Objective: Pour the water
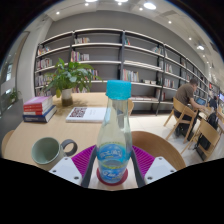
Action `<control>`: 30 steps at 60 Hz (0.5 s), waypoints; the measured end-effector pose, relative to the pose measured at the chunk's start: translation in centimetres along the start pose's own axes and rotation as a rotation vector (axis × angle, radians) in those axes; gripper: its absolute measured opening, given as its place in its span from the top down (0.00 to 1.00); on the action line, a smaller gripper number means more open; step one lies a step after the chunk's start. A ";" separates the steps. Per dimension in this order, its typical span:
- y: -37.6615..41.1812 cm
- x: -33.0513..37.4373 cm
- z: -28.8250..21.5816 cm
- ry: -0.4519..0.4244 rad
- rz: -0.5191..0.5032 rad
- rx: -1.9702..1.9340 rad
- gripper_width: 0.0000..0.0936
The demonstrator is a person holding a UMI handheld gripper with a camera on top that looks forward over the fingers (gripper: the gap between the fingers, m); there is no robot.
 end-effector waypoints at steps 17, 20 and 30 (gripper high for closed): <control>1.9 6.3 6.5 0.183 0.008 0.030 0.21; 3.1 8.3 7.6 0.215 0.005 0.027 0.21; 9.6 14.5 8.2 0.253 -0.042 0.004 0.20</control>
Point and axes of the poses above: the point between the fingertips, and its own axes, seen from behind it with the camera up: y to the left, z down, x backward, against the way the camera looks, the point moved 2 cm from there along x, backward, against the way the camera looks, and after that the axes turned 2 degrees about x, right-handed, at the moved point
